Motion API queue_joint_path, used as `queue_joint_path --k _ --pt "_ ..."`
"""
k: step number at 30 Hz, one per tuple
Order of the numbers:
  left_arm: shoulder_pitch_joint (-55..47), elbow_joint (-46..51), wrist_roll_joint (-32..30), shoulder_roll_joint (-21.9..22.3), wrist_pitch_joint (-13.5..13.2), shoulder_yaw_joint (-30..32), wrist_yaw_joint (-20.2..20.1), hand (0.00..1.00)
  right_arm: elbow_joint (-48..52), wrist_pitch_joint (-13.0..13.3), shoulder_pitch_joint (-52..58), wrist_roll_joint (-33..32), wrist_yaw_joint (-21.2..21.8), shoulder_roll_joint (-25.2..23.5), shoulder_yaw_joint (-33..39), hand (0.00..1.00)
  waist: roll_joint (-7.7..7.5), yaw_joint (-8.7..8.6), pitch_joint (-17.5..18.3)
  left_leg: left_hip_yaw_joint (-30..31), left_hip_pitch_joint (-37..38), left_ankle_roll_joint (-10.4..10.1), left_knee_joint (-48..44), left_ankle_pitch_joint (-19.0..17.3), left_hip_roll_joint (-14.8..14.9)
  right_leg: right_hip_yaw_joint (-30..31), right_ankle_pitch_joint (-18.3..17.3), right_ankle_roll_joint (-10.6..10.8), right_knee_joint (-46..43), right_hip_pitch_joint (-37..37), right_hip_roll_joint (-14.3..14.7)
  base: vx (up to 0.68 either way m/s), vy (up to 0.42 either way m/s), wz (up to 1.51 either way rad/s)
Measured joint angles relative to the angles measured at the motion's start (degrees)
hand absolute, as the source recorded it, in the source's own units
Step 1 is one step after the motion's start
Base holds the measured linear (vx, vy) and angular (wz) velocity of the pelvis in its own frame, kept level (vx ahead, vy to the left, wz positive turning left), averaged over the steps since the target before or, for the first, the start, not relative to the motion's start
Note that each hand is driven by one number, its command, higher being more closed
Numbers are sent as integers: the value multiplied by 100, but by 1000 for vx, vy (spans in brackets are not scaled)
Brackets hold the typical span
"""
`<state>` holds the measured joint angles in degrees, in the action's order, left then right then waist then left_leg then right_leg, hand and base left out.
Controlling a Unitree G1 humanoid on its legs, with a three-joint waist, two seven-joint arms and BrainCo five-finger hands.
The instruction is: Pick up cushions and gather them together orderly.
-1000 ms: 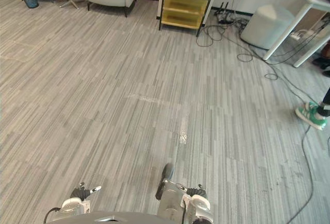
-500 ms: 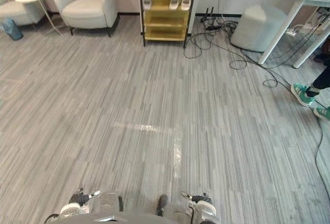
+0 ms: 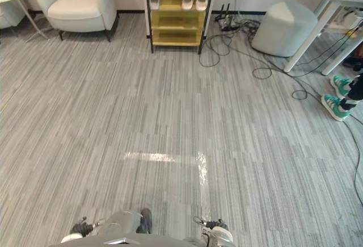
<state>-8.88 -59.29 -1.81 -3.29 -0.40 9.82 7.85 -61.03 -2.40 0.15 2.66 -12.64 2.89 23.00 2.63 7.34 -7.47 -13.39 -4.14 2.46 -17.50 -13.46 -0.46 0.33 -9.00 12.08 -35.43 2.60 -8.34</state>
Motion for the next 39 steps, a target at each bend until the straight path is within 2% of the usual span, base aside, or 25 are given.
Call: queue_joint_path --k 2,3,4,5,7,9,11,12,13,15,16,20,22,23,24,25,27,28,29,30,31,33,34,37,39 --pt "-39 -6 -2 -70 34 -89 -4 0 9 -7 7 -18 14 -19 -27 0 -62 -111 16 17 262 126 22 -61 -100 52 133 272 -1395 520 -58 361 56 29" --pt "-9 -6 -3 -97 48 -104 -8 0 85 -4 6 -8 14 -6 -25 0 -99 -157 -2 131 509 188 62 -99 -153 -192 58 120 -2043 745 -121 469 7 46" --pt "51 3 -3 -88 47 -109 -7 0 158 -1 16 -7 13 -7 -12 0 -76 -176 -18 281 819 192 192 -102 -166 -632 -169 -289 -2362 903 -212 391 -11 43" --pt "81 13 -2 -74 45 -119 -7 0 165 -1 13 -7 12 -4 1 0 -51 -190 -30 354 983 192 304 -100 -148 -861 -284 -451 -2349 952 -239 377 -43 54" --pt "181 25 -14 -34 40 -93 -7 0 214 19 -20 -9 13 -23 32 0 -30 -278 -51 618 1424 190 515 -100 -31 -1467 -615 -795 -1369 1115 -235 426 -121 65" --pt "209 28 -9 -21 39 -88 0 0 243 23 -28 -12 13 -18 36 0 -21 -296 -53 752 1543 186 587 -102 31 -1515 -602 -841 -563 1223 -183 312 -149 52" --pt "218 28 -11 -5 35 -100 5 0 380 18 -34 -10 12 -20 29 0 9 -323 -79 961 1619 -19 613 -221 179 -1246 -106 -817 920 1339 19 355 -241 59" --pt "242 56 -11 -81 26 -96 0 0 346 -5 -18 -16 12 -49 30 0 -149 -312 -92 1120 1690 -223 634 -344 123 -978 820 -777 1865 1316 56 443 -332 42" --pt "241 -46 -12 -43 41 -71 12 0 324 -3 -54 -52 9 11 67 0 -23 -290 -146 1296 1836 -382 666 -511 269 -953 1347 -869 1711 1277 167 425 -320 34" --pt "235 -46 -18 93 29 -56 2 0 326 -6 -54 -50 7 142 80 0 114 -293 -135 1409 1807 -381 657 -505 434 -1002 1149 -910 1716 1266 315 267 -212 13" --pt "250 -51 -46 188 21 -50 7 0 298 -10 -57 -57 7 208 172 0 292 -296 -109 1556 1795 -435 650 -464 583 -1111 960 -1002 1672 1257 440 297 -235 7" --pt "269 -62 -69 199 17 -74 -3 0 142 -6 -35 -70 0 234 306 0 325 -415 -77 1957 1680 -595 158 -266 808 -1433 717 -1073 1845 860 591 251 -199 33" --pt "290 -51 -76 178 -24 -88 -83 0 107 1 10 -131 0 208 294 0 337 -380 -41 1976 1166 -802 -961 -148 889 -1543 687 -1129 2221 518 713 179 -130 26" --pt "305 -47 -76 174 -23 -96 -90 0 98 7 35 -168 -1 209 273 0 343 -353 -39 1951 787 -967 -1775 63 935 -1567 717 -1174 2448 322 792 164 -74 16" --pt "308 -46 -76 132 -24 -110 -96 0 81 8 89 -264 0 185 233 0 283 -267 -64 1855 477 -997 -2454 245 997 -1572 783 -1279 2629 144 812 167 -54 10" --pt "308 -46 -76 135 -25 -111 -104 0 79 8 109 -277 0 188 232 0 290 -244 -60 1778 381 -945 -2627 203 1042 -1579 786 -1283 2687 69 821 214 -16 12" --pt "299 -44 -76 122 -25 -154 -117 0 80 -5 137 -314 -3 176 237 0 304 -252 -62 1342 8 -801 -2806 -300 1108 -1628 790 -1272 2900 -283 759 196 32 16" --pt "299 -39 -76 112 -25 -161 -116 0 78 -7 143 -333 -5 160 238 0 294 -247 -67 1229 -113 -778 -2618 -431 1087 -1681 829 -1209 2925 -381 681 146 126 10" --pt "296 -35 -76 91 -24 -243 -111 0 80 -5 150 -338 -10 137 248 0 285 -251 -74 1127 -225 -777 -1869 -476 1011 -1683 822 -1021 2935 -525 541 150 214 8" --pt "293 -35 -76 90 -24 -290 -101 0 86 -5 157 -339 -11 137 250 0 299 -254 -67 1134 -220 -802 -1385 -384 961 -1673 801 -940 2922 -557 497 102 226 7" --pt "283 -38 -76 110 -23 -350 -104 0 113 -3 170 -338 -11 148 251 0 348 -265 -45 1175 -199 -835 -796 -79 937 -1661 769 -846 2905 -565 493 80 241 -6" --pt "235 -72 -76 -26 -20 -427 -109 0 114 -6 216 -334 -20 6 251 0 205 -229 62 1081 -26 -650 -299 153 608 -1340 784 -733 3008 -587 323 108 175 -4" --pt "250 -94 -75 -65 -20 -430 -109 0 114 -5 217 -331 -21 -36 258 0 67 -251 105 1056 17 -608 -267 177 547 -1334 803 -703 3047 -591 259 140 134 6" --pt "265 -97 -73 -151 -19 -422 -111 0 114 -8 250 -325 -28 -132 309 0 -100 -221 114 973 121 -527 -139 195 321 -1188 873 -678 3259 -685 97 106 157 0" --pt "252 -112 -75 -155 -18 -419 -110 0 114 -8 266 -321 -27 -150 312 0 -73 -219 124 897 265 -469 21 232 258 -1130 884 -685 3316 -716 54 67 70 -15"
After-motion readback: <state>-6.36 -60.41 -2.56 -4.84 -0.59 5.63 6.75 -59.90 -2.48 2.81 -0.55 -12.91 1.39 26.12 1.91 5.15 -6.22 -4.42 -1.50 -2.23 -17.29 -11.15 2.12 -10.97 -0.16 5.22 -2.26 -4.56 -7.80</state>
